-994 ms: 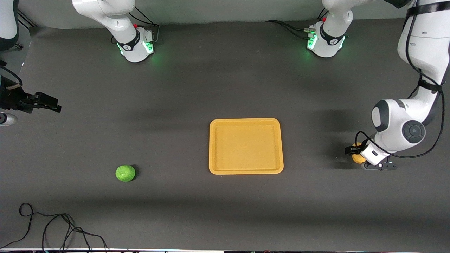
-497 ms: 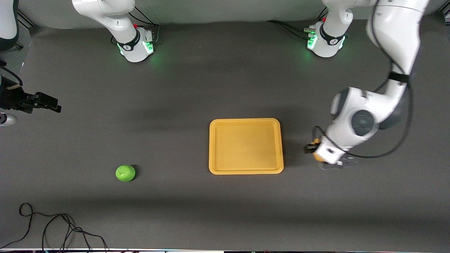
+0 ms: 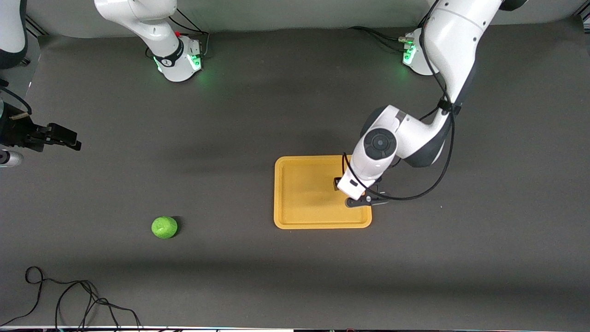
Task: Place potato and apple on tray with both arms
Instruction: 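Carry the potato over the tray with the left gripper, then release the potato on the tray while the right gripper grasps the apple, then carry the green apple to the tray while the left gripper withdraws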
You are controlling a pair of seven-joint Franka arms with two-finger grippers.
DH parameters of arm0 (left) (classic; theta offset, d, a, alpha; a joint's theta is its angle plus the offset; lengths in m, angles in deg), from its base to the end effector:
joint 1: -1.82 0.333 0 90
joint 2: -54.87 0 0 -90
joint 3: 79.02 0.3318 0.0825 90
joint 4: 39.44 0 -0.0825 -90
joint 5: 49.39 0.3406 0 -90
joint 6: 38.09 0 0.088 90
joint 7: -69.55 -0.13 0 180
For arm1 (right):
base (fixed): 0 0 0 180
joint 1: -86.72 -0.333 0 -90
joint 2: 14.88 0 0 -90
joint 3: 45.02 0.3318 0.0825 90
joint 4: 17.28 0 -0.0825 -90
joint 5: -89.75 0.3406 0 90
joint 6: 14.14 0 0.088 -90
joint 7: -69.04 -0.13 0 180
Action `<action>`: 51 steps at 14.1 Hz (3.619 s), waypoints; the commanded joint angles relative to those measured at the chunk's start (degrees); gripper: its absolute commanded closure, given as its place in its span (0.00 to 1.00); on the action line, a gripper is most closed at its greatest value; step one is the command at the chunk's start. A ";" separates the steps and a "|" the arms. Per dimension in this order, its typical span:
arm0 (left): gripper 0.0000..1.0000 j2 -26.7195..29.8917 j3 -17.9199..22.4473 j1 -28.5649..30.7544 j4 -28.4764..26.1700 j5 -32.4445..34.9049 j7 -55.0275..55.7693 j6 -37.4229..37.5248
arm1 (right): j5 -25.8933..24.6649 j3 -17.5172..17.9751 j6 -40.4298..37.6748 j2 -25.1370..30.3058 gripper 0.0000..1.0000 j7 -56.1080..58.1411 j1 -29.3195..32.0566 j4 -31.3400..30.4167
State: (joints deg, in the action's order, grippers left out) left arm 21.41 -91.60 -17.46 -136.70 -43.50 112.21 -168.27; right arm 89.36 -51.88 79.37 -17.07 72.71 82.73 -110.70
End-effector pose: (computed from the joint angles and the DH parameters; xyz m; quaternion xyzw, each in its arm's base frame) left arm 0.5641 -0.3256 0.2811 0.9967 0.0789 -0.0100 0.0185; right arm 0.5246 -0.0260 0.5772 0.9998 0.0073 -0.0185 0.0046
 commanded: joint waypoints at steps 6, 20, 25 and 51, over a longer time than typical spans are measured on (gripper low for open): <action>0.81 -5.83 0.53 -0.14 2.69 1.05 -0.21 -0.96 | 0.21 0.01 15.88 -6.14 0.00 -0.86 -4.19 -4.31; 0.05 -5.65 0.53 -0.93 2.34 5.09 -0.38 2.74 | 6.36 0.18 47.89 -34.98 0.00 -0.95 -5.24 -3.96; 0.01 2.93 0.79 0.82 3.13 4.31 -0.90 9.66 | 7.59 0.18 48.60 -37.45 0.33 -0.86 -5.33 -3.87; 0.01 29.85 2.38 32.12 -4.08 -5.28 -37.91 27.77 | 4.07 0.01 25.91 -57.65 0.62 -68.53 -43.91 40.69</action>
State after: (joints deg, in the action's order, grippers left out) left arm 50.19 -89.15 14.43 -141.48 -47.38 76.53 -143.70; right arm 94.24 -51.27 103.13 -71.18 6.76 40.09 -73.53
